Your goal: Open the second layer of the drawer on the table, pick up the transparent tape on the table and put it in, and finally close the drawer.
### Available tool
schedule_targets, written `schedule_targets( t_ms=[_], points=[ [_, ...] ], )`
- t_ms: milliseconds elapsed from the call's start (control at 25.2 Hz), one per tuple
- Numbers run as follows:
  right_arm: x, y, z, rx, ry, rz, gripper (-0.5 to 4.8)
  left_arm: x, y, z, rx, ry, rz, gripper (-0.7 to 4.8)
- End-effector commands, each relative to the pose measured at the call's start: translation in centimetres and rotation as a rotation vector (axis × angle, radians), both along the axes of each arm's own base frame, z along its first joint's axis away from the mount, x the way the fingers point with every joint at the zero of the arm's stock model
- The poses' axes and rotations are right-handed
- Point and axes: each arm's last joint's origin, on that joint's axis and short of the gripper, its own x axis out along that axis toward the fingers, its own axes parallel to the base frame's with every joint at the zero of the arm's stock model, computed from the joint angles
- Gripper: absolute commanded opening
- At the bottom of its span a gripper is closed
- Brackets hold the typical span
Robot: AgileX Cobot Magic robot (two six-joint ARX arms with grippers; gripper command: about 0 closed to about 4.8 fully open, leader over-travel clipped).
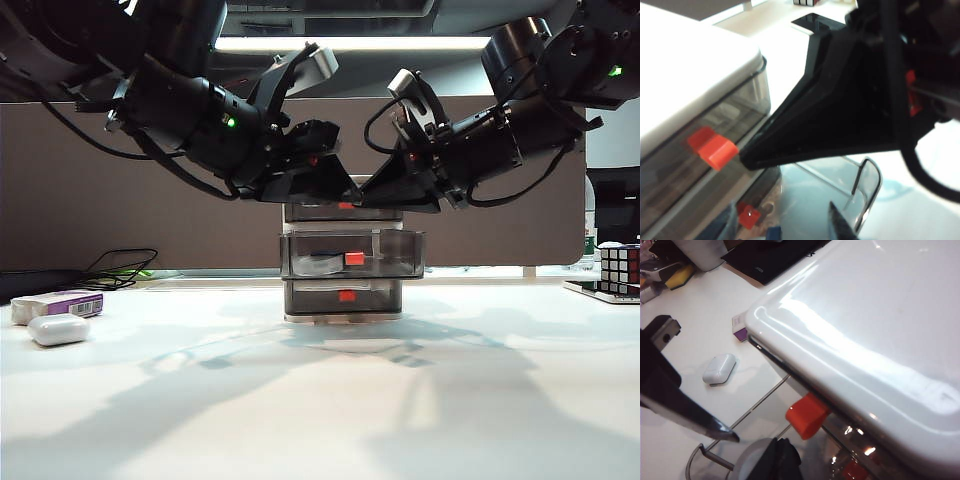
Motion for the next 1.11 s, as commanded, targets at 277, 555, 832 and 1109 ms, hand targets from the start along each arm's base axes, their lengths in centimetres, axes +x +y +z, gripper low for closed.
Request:
schedule_targets(
  t_ms=[277,555,832,1109],
  points=[
    [-0.3,0.1,1.5,0.032,-0.048,0.043,-0.05,-2.7,1.8,3.9,0.065,0.022,-0.016,1.73],
    [0.2,0.6,5.6,0.053,-0.142,0.040,-0.05,-4.4,2.6,3.3,0.168,0.161,-0.160,-0.06],
    [3.0,1.3,8.0,0.019,-0.194,-0.023,-0.05,-3.2,1.7,0.8,0.193,0.205,-0.171,-0.06],
    [5.6,2.0,6.9,-0.004,-0.160,-0.039,-0.05,-2.2,1.0,-0.9,0.179,0.204,-0.165,-0.06]
  ],
)
